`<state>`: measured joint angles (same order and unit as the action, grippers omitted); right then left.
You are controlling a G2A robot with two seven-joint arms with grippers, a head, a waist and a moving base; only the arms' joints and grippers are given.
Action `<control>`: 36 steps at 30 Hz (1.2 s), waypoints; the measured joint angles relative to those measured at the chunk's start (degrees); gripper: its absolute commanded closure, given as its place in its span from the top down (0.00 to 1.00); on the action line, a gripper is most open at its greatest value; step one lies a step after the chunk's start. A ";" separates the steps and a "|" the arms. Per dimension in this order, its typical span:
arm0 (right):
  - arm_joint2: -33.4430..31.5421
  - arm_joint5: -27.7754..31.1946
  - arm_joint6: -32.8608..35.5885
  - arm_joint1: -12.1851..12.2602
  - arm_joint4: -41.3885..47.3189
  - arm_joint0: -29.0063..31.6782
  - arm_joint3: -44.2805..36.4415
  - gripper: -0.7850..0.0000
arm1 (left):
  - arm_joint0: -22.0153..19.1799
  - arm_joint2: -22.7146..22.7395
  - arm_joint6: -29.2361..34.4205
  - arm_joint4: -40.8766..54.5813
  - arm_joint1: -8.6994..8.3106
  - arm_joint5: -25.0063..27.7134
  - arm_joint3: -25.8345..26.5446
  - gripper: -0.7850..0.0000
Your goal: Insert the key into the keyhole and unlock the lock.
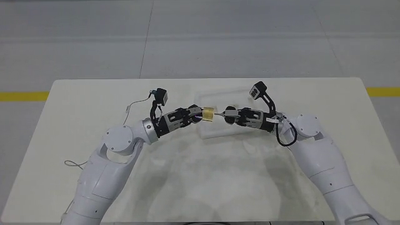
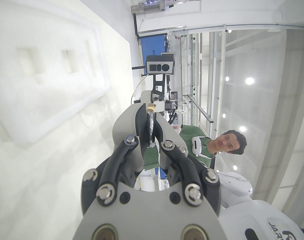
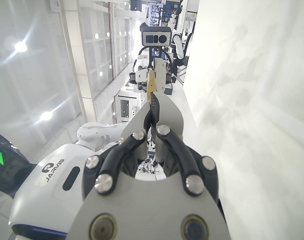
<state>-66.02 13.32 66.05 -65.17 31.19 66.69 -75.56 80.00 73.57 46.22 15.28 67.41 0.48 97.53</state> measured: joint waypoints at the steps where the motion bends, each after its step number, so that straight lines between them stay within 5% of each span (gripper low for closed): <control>1: 0.03 0.00 -0.05 0.00 0.00 0.01 0.00 0.00 | -0.05 -0.04 0.06 0.01 -0.03 0.01 -0.06 0.00; 36: 1.86 -0.18 -0.92 -0.28 -0.55 -1.09 0.49 0.00 | -0.81 -1.04 -0.66 -0.55 -0.82 0.02 -0.03 0.00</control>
<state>-64.16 13.14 65.13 -65.44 30.64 65.60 -75.07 79.20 72.53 45.56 14.73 66.59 0.50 97.50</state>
